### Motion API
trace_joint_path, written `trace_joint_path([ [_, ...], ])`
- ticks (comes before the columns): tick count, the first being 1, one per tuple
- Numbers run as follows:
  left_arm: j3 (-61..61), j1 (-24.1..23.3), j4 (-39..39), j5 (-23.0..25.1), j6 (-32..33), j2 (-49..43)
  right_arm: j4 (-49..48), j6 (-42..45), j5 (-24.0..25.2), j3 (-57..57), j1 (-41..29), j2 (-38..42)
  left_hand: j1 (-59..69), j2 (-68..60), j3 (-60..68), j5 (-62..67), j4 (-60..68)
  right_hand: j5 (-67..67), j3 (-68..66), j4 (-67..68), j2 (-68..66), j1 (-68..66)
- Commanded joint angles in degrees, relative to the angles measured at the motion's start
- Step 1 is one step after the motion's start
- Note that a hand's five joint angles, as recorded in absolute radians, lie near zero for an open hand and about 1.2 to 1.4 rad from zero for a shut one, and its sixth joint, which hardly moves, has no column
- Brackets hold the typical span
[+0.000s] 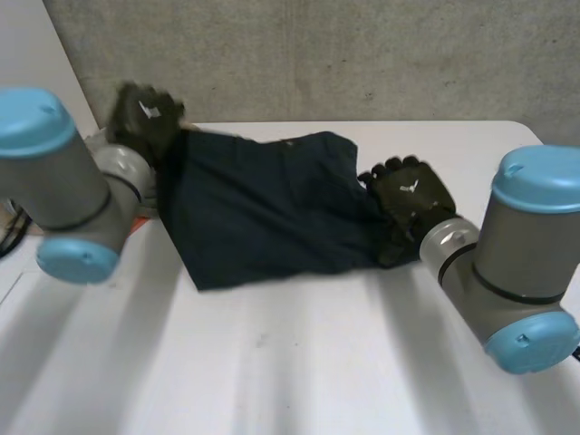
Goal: Fold the laundry.
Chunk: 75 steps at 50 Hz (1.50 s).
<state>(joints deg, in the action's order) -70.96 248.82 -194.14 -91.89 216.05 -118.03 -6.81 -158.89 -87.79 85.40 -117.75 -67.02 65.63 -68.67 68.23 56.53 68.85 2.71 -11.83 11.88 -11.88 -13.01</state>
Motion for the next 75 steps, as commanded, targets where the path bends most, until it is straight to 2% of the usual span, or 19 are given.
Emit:
trace_joint_path([
  [1,13.3,0.6,0.5,0.2,-6.9,3.2,0.0,-5.6,0.3,-1.8,4.7,-7.3,14.4,-11.3,11.8,13.5,11.1,-2.7,1.8,-1.9,1.9,3.0],
  [4,15.9,-0.9,1.7,1.4,-9.4,3.5,0.0,-6.3,0.3,-2.3,6.7,-8.8,14.4,-11.3,11.8,13.5,11.1,-2.7,1.8,-1.9,1.9,3.0],
  [8,16.8,-5.4,2.1,5.4,-12.6,3.5,0.3,-6.3,0.9,-2.6,10.3,-10.3,14.4,-11.3,11.8,13.5,11.1,-2.7,1.8,-1.9,1.9,3.0],
  [12,15.6,-12.2,-0.1,8.7,-14.9,2.9,0.4,-6.3,1.5,-2.4,13.9,-10.5,14.4,-11.3,11.8,13.5,11.1,-2.7,1.8,-1.9,1.9,3.0],
  [13,15.2,-15.1,-1.4,9.5,-15.9,1.8,0.4,-6.3,1.6,-2.2,15.3,-10.4,14.4,-11.3,11.8,13.5,11.1,-2.7,1.8,-1.9,1.9,3.0],
  [17,14.3,-21.9,-2.8,10.1,-17.5,-3.3,0.5,-6.3,1.7,-1.5,18.6,-9.6,14.4,-11.3,11.8,13.5,11.1,-2.7,1.8,-1.9,1.9,3.0],
  [24,8.8,-31.7,2.1,10.0,-17.7,-10.5,0.7,-6.1,3.2,0.0,21.9,-7.3,14.2,-11.2,11.6,13.3,11.0,-2.7,1.8,-1.9,1.9,3.0],
  [25,7.0,-33.5,2.6,10.0,-17.3,-11.3,0.8,-5.8,3.8,0.4,22.2,-6.6,-3.3,6.3,-5.9,-4.2,-6.5,-2.7,1.8,-1.9,1.9,3.0],
  [28,4.7,-34.7,1.8,9.7,-15.3,-10.7,1.0,-5.4,4.9,0.9,22.3,-5.8,-34.5,37.5,-37.1,-35.4,-37.7,-2.7,1.8,-1.9,1.9,3.0],
  [29,3.7,-34.7,0.8,9.2,-13.7,-9.7,1.3,-4.8,5.7,1.3,22.2,-5.4,-48.7,51.8,-51.3,-49.6,-51.9,-2.7,1.8,-1.9,1.9,3.0],
  [30,3.4,-34.5,0.0,8.7,-12.8,-8.9,1.4,-4.5,6.1,1.5,22.1,-5.4,-55.6,58.7,-58.2,-56.5,-58.9,-2.7,1.8,-1.9,1.9,3.0],
  [37,0.2,-27.9,-1.5,0.8,-10.5,1.3,2.6,-2.1,8.8,2.9,20.1,-7.2,-55.6,58.7,-58.2,-56.5,-58.9,-2.7,1.8,-1.9,1.9,3.0],
  [43,-9.4,-21.3,6.0,-4.4,-11.4,12.5,9.9,1.2,12.6,3.3,16.3,-11.2,-55.6,58.7,-58.2,-56.5,-58.9,-2.7,1.8,-1.9,1.9,3.0],
  [49,-22.2,-16.2,13.2,-6.6,-15.6,20.0,22.0,13.8,16.5,6.6,14.8,-13.3,-55.6,58.7,-58.2,-56.5,-58.9,-1.4,0.5,-0.6,0.6,1.7],
  [52,-28.5,-12.9,16.6,-6.5,-19.3,22.6,25.9,20.6,17.7,10.4,14.0,-13.6,-44.0,47.1,-46.6,-44.9,-47.2,5.5,-6.4,6.3,-6.3,-5.2],
  [55,-34.0,-10.4,21.2,-5.1,-23.4,24.1,23.9,23.7,17.7,14.7,12.4,-13.2,-37.9,41.0,-40.5,-38.8,-41.2,18.5,-19.3,19.3,-19.3,-18.2],
  [62,-41.8,-5.5,26.4,1.4,-28.3,24.7,10.6,24.7,18.6,23.9,12.7,-12.1,-35.7,38.8,-38.3,-36.6,-39.0,23.2,-24.1,24.0,-24.0,-22.9],
  [68,-45.0,-2.2,20.7,3.6,-27.6,23.6,1.6,26.1,21.0,29.4,14.2,-12.0,-35.7,38.8,-38.3,-36.6,-39.0,23.0,-23.9,23.9,-23.9,-22.7],
  [75,-45.4,-2.0,15.1,3.4,-25.7,21.3,-3.6,24.9,22.8,32.0,14.7,-10.8,-35.4,38.4,-38.0,-36.3,-38.6,24.0,-24.9,24.9,-24.9,-23.7],
])
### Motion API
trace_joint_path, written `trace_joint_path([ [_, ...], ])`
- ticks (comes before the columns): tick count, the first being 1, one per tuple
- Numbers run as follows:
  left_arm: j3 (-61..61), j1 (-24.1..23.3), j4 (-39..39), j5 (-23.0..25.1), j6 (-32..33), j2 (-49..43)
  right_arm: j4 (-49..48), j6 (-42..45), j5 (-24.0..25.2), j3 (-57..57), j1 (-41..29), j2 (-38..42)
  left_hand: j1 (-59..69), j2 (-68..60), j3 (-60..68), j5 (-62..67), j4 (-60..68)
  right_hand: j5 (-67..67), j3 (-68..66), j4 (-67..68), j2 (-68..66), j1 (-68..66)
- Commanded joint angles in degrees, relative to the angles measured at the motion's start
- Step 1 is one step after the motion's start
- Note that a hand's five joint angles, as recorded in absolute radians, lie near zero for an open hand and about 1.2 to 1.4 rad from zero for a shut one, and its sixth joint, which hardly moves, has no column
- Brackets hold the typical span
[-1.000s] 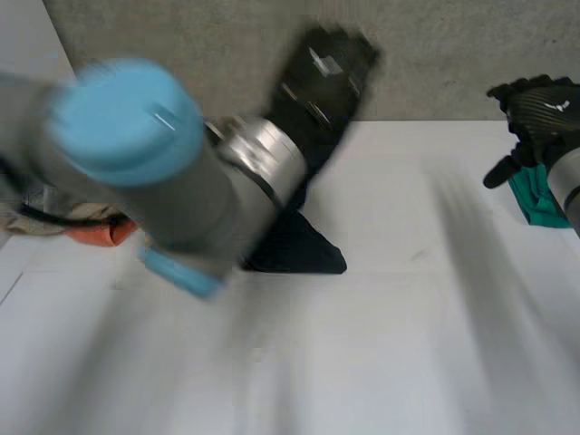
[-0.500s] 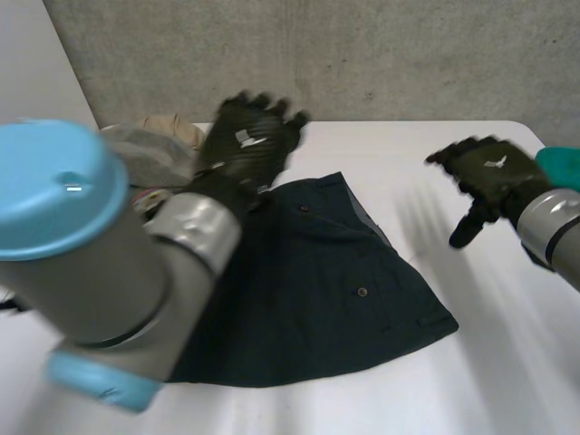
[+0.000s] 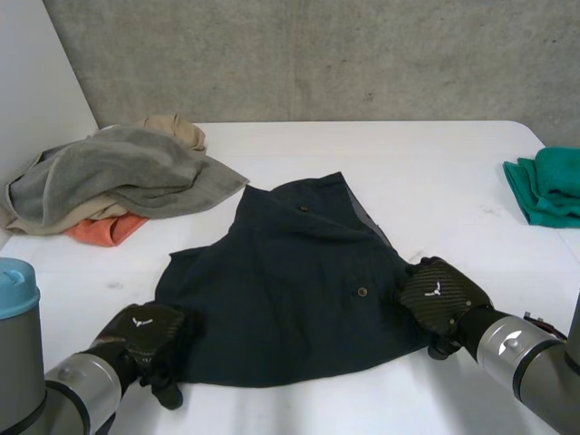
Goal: Fold the laundry.
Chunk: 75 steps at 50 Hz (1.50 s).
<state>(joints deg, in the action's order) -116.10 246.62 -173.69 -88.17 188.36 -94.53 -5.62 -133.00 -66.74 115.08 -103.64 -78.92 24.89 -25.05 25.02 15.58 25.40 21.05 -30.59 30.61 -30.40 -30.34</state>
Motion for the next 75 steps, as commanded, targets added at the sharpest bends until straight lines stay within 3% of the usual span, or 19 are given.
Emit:
trace_joint_path([
  [1,-0.2,0.0,-5.6,-0.5,2.2,-2.7,-5.3,-1.0,1.7,2.4,0.5,1.5,5.8,-5.7,5.7,5.1,5.3,6.7,-7.2,7.1,-7.3,-7.4],
  [11,0.3,-0.9,-9.5,-2.3,4.5,-7.0,-10.0,-1.3,1.6,3.3,0.6,5.5,12.4,-12.2,12.3,11.7,11.9,9.9,-10.4,10.3,-10.5,-10.6],
  [13,0.4,-1.0,-10.4,-2.3,5.4,-8.2,-10.9,-1.3,1.6,3.4,0.6,6.2,17.4,-17.3,17.3,16.7,16.9,15.9,-16.4,16.4,-16.6,-16.6],
  [14,0.4,-1.1,-10.7,-2.3,5.7,-8.5,-11.2,-1.4,1.8,3.3,0.6,6.3,20.6,-20.5,20.5,19.9,20.1,19.3,-19.7,19.7,-19.9,-20.0],
  [17,0.8,-1.6,-11.3,-2.4,7.4,-9.6,-12.4,-1.5,1.9,3.4,0.9,6.3,44.8,-44.6,44.6,44.1,44.3,48.8,-49.3,49.3,-49.5,-49.6],
  [18,0.9,-1.7,-11.4,-2.5,7.7,-9.6,-12.7,-1.5,2.0,3.4,0.9,6.2,55.0,-54.9,54.9,54.3,54.5,49.0,-49.4,49.4,-49.6,-49.7],
  [22,2.2,-1.8,-10.9,-3.5,9.4,-8.4,-12.9,-2.4,2.0,3.4,0.7,4.0,55.1,-55.0,55.0,54.4,54.6,49.0,-49.4,49.4,-49.6,-49.7],
  [25,3.7,-2.6,-9.3,-3.5,9.2,-3.1,-10.9,-4.1,2.1,2.0,0.6,-3.0,55.1,-55.0,55.0,54.4,54.6,49.0,-49.4,49.4,-49.6,-49.7],
  [30,12.5,-3.8,-4.2,-3.5,8.1,12.5,1.1,-11.9,2.2,-9.0,-0.1,-17.0,55.1,-55.0,55.0,54.4,54.6,49.0,-49.4,49.4,-49.6,-49.7],
  [33,20.1,-3.8,-1.3,-3.8,7.5,18.5,7.2,-15.9,2.3,-18.4,0.3,-21.4,55.1,-55.0,55.0,54.4,54.6,49.0,-49.4,49.4,-49.6,-49.7],
  [43,46.1,0.5,4.0,-3.9,6.2,21.3,15.5,-27.0,1.8,-49.4,0.5,-20.3,55.1,-55.0,55.0,54.4,54.6,49.0,-49.4,49.4,-49.6,-49.7],
  [51,58.3,5.8,4.2,-3.0,3.0,10.3,16.0,-31.4,-0.6,-61.2,-3.1,-9.0,55.1,-55.0,55.0,54.4,54.6,49.0,-49.4,49.4,-49.6,-49.7],
  [61,62.0,4.9,-2.0,-0.7,1.0,-11.7,9.7,-29.6,-10.8,-60.6,-10.2,9.2,55.1,-55.0,55.0,54.4,54.6,49.0,-49.4,49.4,-49.6,-49.7],
  [70,63.9,6.2,-8.1,-1.5,1.1,-33.8,1.3,-29.0,-19.6,-60.1,-13.8,24.9,55.1,-55.0,55.0,54.4,54.6,49.0,-49.4,49.4,-49.6,-49.7],
  [72,64.0,6.7,-8.0,-1.7,1.5,-37.1,1.8,-29.5,-20.9,-60.0,-14.0,27.3,55.1,-55.0,55.0,54.4,54.6,3.0,-3.5,3.5,-3.7,-3.8],
  [74,63.5,6.9,-7.9,-1.9,1.7,-38.4,2.8,-30.8,-21.1,-59.8,-14.0,28.2,55.1,-55.0,55.0,54.4,54.6,-17.8,17.3,-17.3,17.1,17.0],
  [75,62.9,7.1,-7.8,-1.9,2.0,-38.5,4.2,-32.8,-20.9,-59.5,-14.0,28.6,55.1,-55.0,55.0,54.4,54.6,-21.0,20.6,-20.6,20.4,20.3],
])
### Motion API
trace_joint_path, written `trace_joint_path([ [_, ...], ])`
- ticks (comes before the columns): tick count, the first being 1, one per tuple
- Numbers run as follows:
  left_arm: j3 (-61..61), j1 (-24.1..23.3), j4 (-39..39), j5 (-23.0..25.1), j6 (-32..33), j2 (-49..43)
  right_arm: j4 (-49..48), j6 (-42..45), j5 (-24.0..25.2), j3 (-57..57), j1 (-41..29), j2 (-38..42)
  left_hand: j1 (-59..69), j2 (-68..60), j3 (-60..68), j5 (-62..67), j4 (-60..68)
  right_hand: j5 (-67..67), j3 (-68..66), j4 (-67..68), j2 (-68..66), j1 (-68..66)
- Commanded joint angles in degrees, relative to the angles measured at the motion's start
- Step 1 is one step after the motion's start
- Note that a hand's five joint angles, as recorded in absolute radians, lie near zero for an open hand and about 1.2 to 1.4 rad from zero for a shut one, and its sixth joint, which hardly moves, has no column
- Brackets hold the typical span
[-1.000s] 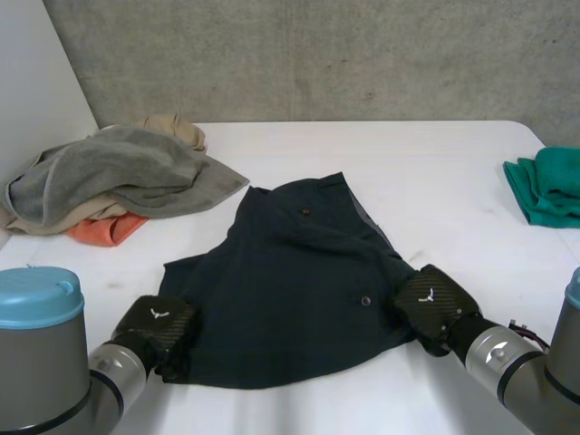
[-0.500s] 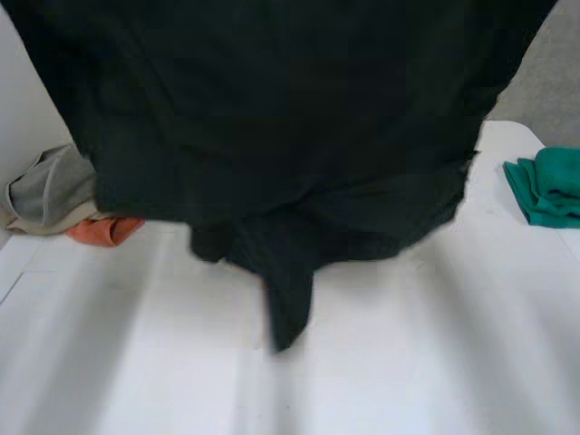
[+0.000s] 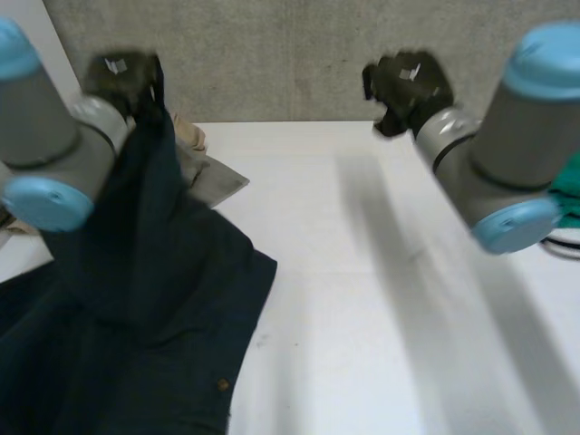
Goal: Fold the laundry.
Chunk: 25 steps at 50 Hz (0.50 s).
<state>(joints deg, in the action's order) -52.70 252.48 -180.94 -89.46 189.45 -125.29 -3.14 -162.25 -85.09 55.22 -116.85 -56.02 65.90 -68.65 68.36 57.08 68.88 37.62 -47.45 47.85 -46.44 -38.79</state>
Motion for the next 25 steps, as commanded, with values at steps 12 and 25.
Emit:
trace_joint_path([
  [12,-13.7,3.9,-2.5,-0.4,0.6,7.5,13.2,-24.6,7.9,-0.5,-4.5,9.2,14.1,-11.3,11.6,12.9,11.1,-37.6,37.4,-37.9,36.4,28.8],
  [25,-33.3,4.4,-2.7,7.8,-0.1,37.0,17.9,-34.5,8.3,-18.0,-13.9,25.0,14.1,-11.3,11.6,12.9,11.1,-36.4,36.3,-36.7,35.3,27.6],
])
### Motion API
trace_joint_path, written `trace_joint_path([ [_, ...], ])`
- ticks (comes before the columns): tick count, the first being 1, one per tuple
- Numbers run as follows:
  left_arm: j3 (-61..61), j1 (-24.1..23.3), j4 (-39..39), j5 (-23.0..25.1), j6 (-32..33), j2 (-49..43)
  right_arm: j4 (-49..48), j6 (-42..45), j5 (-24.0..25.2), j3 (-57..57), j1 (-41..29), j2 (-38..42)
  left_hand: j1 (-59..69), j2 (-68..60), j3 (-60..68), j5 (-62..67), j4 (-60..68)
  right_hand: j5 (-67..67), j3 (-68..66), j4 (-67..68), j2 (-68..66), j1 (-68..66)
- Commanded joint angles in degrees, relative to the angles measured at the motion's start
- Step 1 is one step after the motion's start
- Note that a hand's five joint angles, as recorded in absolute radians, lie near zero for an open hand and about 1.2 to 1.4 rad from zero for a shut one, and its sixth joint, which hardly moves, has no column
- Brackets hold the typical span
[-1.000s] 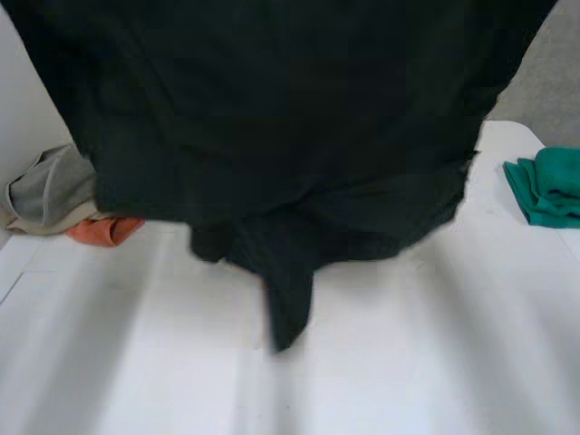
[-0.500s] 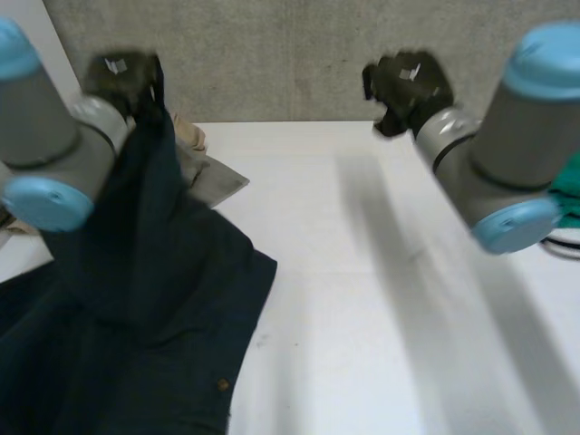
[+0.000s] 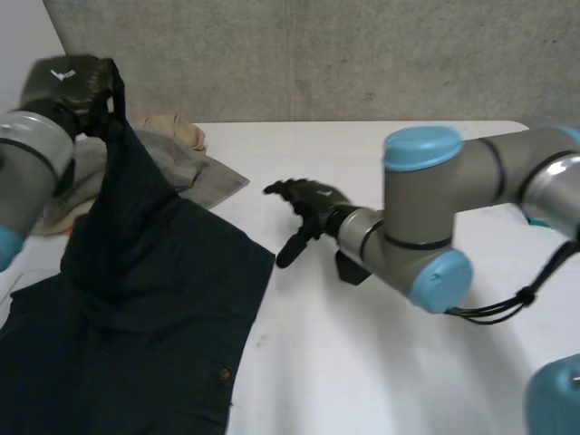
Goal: Fold the laundry.
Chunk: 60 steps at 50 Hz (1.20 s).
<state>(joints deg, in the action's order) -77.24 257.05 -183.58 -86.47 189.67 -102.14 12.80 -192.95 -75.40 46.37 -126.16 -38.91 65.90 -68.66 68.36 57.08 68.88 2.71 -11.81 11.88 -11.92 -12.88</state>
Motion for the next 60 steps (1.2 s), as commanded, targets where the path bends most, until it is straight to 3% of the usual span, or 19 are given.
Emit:
trace_joint_path([
  [1,-9.6,-0.1,0.1,5.2,-0.4,14.9,1.9,-4.5,-1.4,-10.1,-5.3,8.7,14.1,-11.3,11.6,12.9,11.1,-1.5,0.6,-0.7,0.7,1.7],
  [3,-11.0,-0.2,0.2,5.6,-0.4,17.3,1.6,-5.7,-1.4,-11.6,-6.3,10.2,14.1,-11.3,11.6,12.9,11.1,-1.4,0.5,-0.5,0.6,1.5],
  [6,-13.2,-0.3,0.1,6.2,-0.4,20.7,0.3,-7.5,-1.5,-14.0,-8.2,13.0,14.1,-11.3,11.6,12.9,11.1,16.6,-17.5,17.4,-17.4,-16.4],
  [7,-13.5,-0.3,0.1,6.2,-0.4,21.3,0.0,-7.8,-1.4,-14.3,-8.7,13.4,14.1,-11.3,11.6,12.9,11.1,24.6,-25.5,25.5,-25.4,-24.5],
  [9,-14.4,-0.1,0.1,6.4,-0.5,22.2,-0.1,-8.1,-1.6,-14.6,-9.5,14.0,14.1,-11.3,11.6,12.9,11.1,59.4,-60.3,60.2,-60.2,-59.2],
  [10,-14.6,0.1,0.0,6.4,-0.5,22.3,-0.1,-8.1,-1.9,-14.3,-9.5,13.8,14.1,-11.3,11.6,12.9,11.1,67.2,-68.1,68.0,-68.0,-67.0],
  [15,-14.6,2.4,0.2,6.6,-0.6,22.2,-0.9,-4.9,-8.5,-8.1,-6.9,6.1,14.1,-11.3,11.6,12.9,11.1,67.3,-68.2,68.1,-68.1,-67.1],
  [18,-14.3,4.4,0.5,6.8,-0.7,22.1,-5.0,2.7,-11.6,-0.2,-3.0,-4.0,14.1,-11.3,11.6,12.9,11.1,67.3,-68.2,68.1,-68.1,-67.1],
  [24,-13.0,6.5,2.4,8.4,-2.0,22.7,-11.0,18.5,-7.5,13.7,3.3,-24.2,14.1,-11.3,11.6,12.9,11.1,67.3,-68.2,68.1,-68.1,-67.1],
  [31,-12.8,6.8,4.4,9.7,-5.9,24.7,-6.0,24.1,-4.4,18.6,8.7,-39.8,14.1,-11.3,11.6,12.9,11.1,67.3,-68.2,68.1,-68.1,-67.1],
  [35,-13.0,6.4,4.5,10.0,-7.0,24.7,-3.3,25.8,-2.6,18.8,10.9,-44.2,14.1,-11.3,11.6,12.9,11.1,67.3,-68.2,68.1,-68.1,-67.1],
  [37,-13.3,6.2,4.4,10.1,-7.1,24.4,-2.8,25.7,-1.6,19.4,10.9,-43.8,14.1,-11.3,11.6,12.9,11.1,67.3,-68.2,68.1,-68.1,-67.1],
  [38,-13.3,6.2,4.3,10.1,-7.1,24.2,-2.7,25.6,-1.3,19.8,11.0,-43.2,14.1,-11.3,11.6,12.9,11.1,57.4,-58.3,58.3,-58.2,-57.3],
  [39,-13.1,6.1,4.3,10.1,-7.1,23.7,-2.7,25.3,-0.7,20.3,11.0,-40.8,14.1,-11.3,11.6,12.9,11.1,23.2,-24.1,24.0,-24.0,-23.0],
  [40,-13.0,6.0,4.4,10.1,-7.1,23.5,-2.8,24.8,-0.6,20.5,10.9,-39.2,14.1,-11.3,11.6,12.9,11.1,3.7,-4.6,4.5,-4.5,-3.5],
  [41,-13.0,5.9,4.4,10.2,-7.1,23.5,-3.1,23.6,-0.6,20.3,10.5,-35.7,14.1,-11.3,11.6,12.9,11.1,-2.7,1.8,-1.9,1.9,2.9],
  [49,-13.7,3.5,5.0,10.4,-6.8,26.4,-5.9,9.9,1.0,10.7,5.1,-12.8,14.1,-11.3,11.6,12.9,11.1,-2.7,1.8,-1.9,1.9,2.9],
  [54,-14.1,3.0,6.0,10.4,-6.2,29.0,-6.8,-2.6,7.1,0.1,2.2,1.4,14.1,-11.3,11.6,12.9,11.1,6.0,-6.9,6.8,-6.8,-5.8],
  [60,-14.2,2.9,6.8,10.4,-6.2,30.1,-9.7,-8.7,9.2,-6.0,-1.2,8.2,14.1,-11.3,11.6,12.9,11.1,16.1,-17.0,16.9,-16.9,-15.9],
])
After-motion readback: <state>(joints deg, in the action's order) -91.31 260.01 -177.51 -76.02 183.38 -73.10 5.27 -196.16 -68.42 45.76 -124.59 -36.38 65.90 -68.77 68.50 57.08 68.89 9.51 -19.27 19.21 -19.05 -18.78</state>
